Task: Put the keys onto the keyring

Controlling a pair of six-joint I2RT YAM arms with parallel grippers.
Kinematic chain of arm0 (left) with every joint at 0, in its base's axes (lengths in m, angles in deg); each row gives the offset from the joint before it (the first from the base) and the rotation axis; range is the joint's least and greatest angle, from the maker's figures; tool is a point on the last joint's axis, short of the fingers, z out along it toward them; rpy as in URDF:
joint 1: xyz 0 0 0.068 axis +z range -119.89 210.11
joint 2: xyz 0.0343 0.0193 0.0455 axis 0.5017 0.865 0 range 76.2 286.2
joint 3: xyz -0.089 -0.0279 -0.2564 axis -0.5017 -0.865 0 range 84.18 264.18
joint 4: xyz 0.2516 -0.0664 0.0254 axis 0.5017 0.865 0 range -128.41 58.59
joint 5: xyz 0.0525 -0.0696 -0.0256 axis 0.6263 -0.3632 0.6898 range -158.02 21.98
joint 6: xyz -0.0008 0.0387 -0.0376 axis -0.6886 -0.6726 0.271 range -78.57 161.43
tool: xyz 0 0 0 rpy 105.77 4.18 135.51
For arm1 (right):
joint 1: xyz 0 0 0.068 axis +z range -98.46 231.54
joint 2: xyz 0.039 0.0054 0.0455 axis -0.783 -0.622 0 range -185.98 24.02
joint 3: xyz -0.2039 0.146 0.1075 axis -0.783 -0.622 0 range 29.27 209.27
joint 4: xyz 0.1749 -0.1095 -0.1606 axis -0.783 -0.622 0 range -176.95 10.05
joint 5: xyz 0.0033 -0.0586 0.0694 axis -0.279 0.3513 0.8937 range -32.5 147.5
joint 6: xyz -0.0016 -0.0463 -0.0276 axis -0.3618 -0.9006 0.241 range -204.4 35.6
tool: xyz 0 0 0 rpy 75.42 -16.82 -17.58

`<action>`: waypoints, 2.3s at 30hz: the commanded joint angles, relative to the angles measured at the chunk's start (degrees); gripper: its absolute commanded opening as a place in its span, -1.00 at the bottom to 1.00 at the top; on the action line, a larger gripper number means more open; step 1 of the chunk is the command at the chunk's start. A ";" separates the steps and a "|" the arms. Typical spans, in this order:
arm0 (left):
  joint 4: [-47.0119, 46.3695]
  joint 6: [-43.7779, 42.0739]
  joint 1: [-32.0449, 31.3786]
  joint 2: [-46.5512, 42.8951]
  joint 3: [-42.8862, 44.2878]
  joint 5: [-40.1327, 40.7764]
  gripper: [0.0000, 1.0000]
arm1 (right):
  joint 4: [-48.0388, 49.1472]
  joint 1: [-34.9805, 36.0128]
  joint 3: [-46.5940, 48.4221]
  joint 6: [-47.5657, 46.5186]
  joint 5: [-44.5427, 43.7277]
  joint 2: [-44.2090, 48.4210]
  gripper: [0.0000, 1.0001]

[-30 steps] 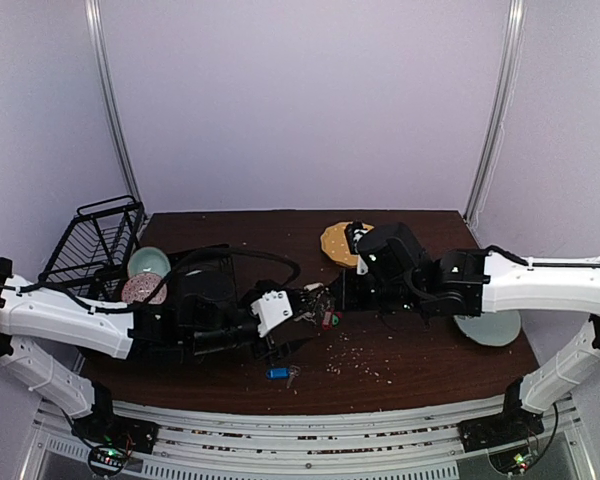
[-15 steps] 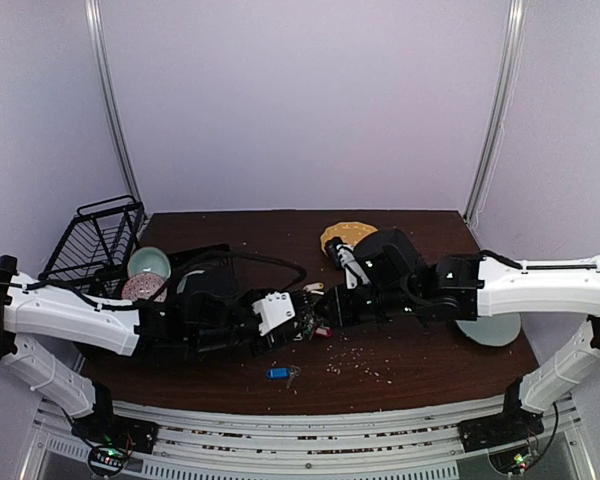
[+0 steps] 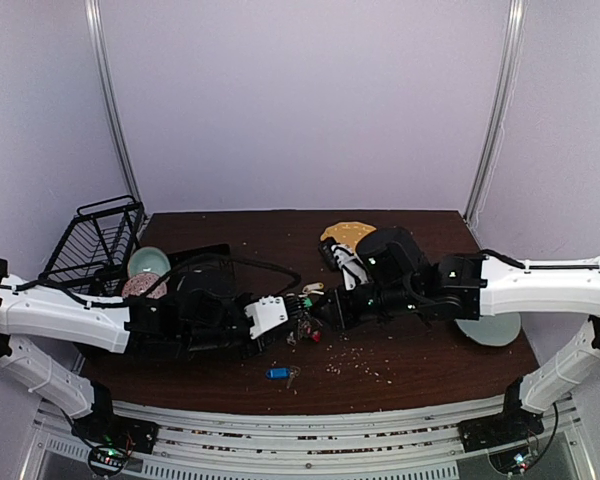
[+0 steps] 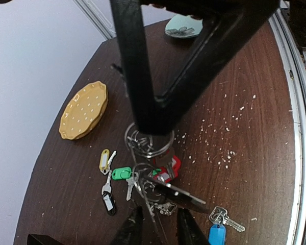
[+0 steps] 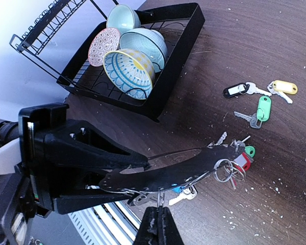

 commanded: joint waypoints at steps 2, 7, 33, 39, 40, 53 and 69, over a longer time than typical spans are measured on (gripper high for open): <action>0.98 0.35 0.60 0.28 1.85 1.36 -0.79 | 1.87 0.47 0.77 -3.15 4.36 1.47 -1.00; 0.87 1.22 0.67 -0.40 2.44 1.23 -1.00 | 0.56 0.24 0.52 -5.21 4.95 2.13 -1.00; -17.12 -13.56 -2.86 -11.81 -7.84 15.00 -1.00 | 46.04 -2.99 -25.57 -8.19 16.72 12.31 -0.16; -23.71 -15.13 -2.94 -14.78 -11.08 13.74 -1.00 | 58.60 -2.08 -24.72 -5.07 10.91 7.27 -0.27; -25.24 -16.12 -3.07 -15.32 -11.99 13.87 -1.00 | 57.99 -1.69 -23.56 -6.15 10.82 6.40 -0.26; -35.57 -24.69 -4.19 -18.14 -16.44 13.60 -1.00 | 58.51 -0.87 -15.71 -9.15 10.86 -1.75 -0.10; -35.00 -26.06 -4.19 -17.47 -16.55 15.41 -1.00 | 60.05 -0.86 -13.61 -7.72 15.12 -4.47 -0.64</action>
